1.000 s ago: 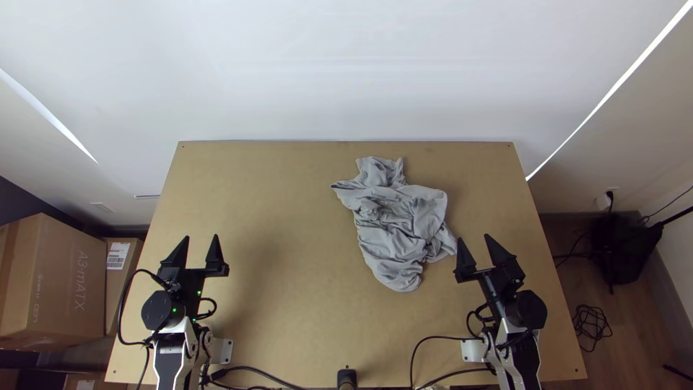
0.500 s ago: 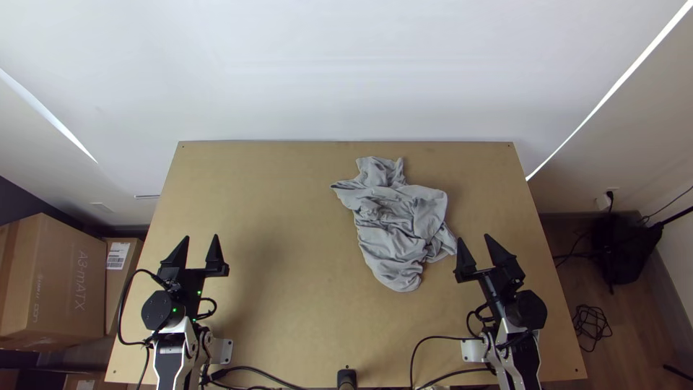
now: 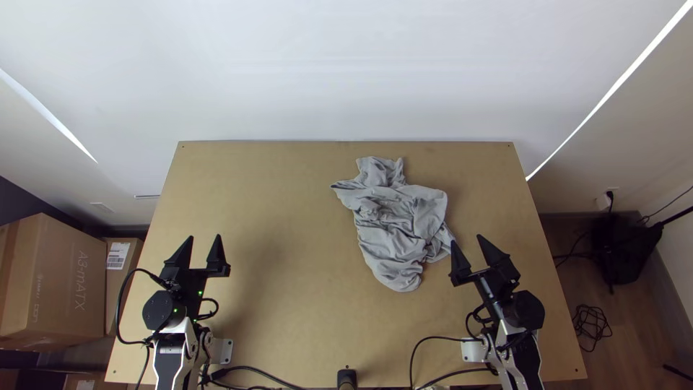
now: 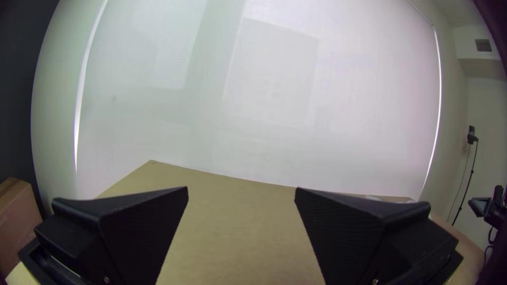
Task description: Fold the t-shirt
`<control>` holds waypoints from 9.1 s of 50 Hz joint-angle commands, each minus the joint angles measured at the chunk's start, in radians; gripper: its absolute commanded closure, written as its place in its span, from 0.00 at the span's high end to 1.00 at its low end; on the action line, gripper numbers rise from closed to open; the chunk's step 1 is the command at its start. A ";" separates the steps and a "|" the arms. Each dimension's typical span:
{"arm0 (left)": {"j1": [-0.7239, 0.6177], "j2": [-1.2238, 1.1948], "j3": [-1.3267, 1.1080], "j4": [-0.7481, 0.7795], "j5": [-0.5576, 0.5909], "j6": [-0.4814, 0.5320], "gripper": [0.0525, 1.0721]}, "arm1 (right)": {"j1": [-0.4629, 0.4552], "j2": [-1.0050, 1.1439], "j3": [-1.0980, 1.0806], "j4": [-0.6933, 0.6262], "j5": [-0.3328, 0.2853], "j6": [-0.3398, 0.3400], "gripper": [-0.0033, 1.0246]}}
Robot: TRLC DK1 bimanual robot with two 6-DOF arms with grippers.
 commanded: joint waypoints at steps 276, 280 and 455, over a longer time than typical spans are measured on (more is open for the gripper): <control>-0.876 1.739 1.277 -0.361 0.085 -0.010 0.03 | -0.076 1.445 1.258 -0.309 -0.009 0.203 0.03; -0.801 1.659 1.267 -0.399 0.088 -0.002 0.03 | -0.086 1.428 1.250 -0.309 -0.009 0.203 0.03; -0.468 1.533 0.747 -0.199 0.054 0.245 0.18 | -0.114 1.374 0.888 -0.142 -0.032 0.275 0.03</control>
